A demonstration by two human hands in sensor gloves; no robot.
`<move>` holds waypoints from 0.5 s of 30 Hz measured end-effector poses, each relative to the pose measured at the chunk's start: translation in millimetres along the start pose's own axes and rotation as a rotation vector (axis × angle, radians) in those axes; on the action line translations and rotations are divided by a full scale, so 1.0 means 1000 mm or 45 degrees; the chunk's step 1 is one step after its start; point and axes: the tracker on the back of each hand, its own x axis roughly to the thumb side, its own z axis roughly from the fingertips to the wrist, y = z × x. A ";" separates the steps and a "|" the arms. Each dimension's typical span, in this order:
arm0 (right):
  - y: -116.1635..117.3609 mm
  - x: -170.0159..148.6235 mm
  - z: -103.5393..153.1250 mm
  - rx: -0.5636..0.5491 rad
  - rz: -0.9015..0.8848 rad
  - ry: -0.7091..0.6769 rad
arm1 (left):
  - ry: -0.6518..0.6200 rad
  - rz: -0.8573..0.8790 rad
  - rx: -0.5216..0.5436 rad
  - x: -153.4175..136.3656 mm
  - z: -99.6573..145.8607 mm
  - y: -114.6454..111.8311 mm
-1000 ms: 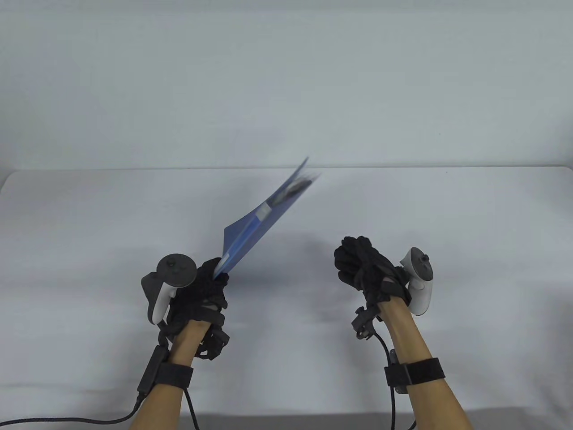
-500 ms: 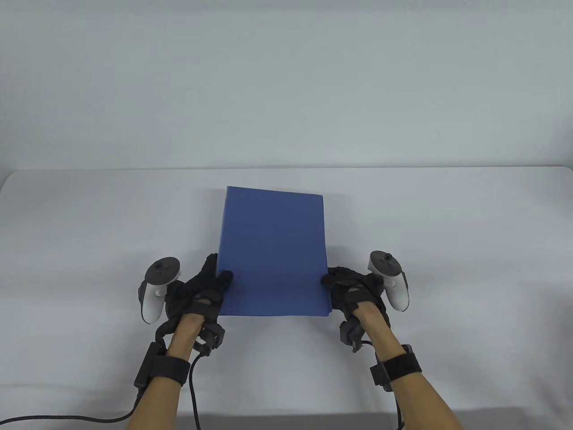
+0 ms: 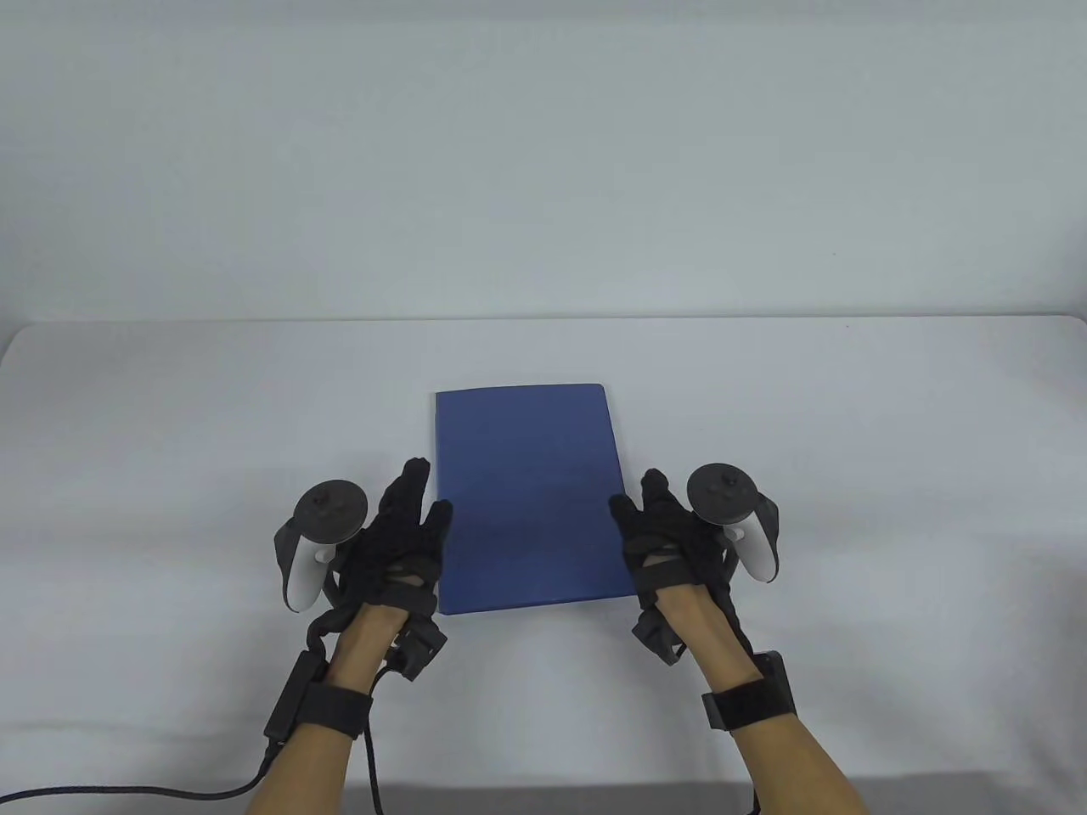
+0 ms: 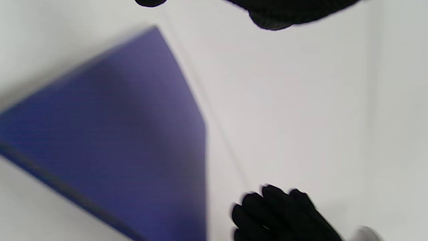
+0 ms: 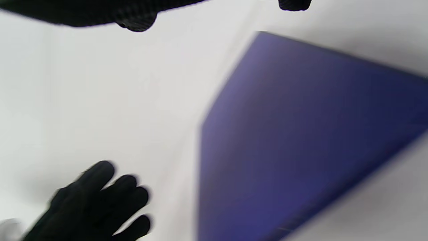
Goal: Insert newspapers into folder
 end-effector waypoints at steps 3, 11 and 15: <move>0.000 0.023 0.005 -0.038 -0.028 -0.277 | -0.241 0.127 0.010 0.015 0.007 -0.003; -0.002 0.042 0.009 0.041 -0.160 -0.438 | -0.340 0.186 -0.074 0.020 0.005 -0.012; -0.003 0.038 0.009 0.022 -0.069 -0.432 | -0.356 0.235 -0.081 0.023 0.004 -0.006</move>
